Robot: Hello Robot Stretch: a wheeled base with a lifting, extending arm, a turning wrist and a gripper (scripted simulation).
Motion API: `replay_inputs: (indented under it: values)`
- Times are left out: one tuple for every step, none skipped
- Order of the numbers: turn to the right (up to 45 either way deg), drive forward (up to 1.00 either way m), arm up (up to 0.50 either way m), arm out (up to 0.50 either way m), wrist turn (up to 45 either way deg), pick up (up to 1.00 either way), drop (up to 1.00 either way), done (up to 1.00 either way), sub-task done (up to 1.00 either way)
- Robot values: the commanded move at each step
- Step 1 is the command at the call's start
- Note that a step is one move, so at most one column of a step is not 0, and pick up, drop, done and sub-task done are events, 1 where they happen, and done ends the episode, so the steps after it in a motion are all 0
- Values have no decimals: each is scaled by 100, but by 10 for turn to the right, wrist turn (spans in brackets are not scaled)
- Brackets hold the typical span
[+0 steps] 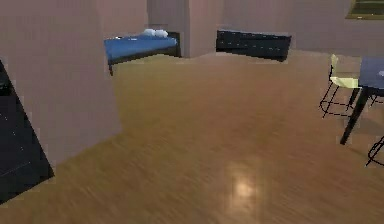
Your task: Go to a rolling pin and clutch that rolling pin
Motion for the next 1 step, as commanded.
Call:
replay_inputs:
  values:
    - [-450, 0, 0, 0, 0, 0, 0, 0, 0]
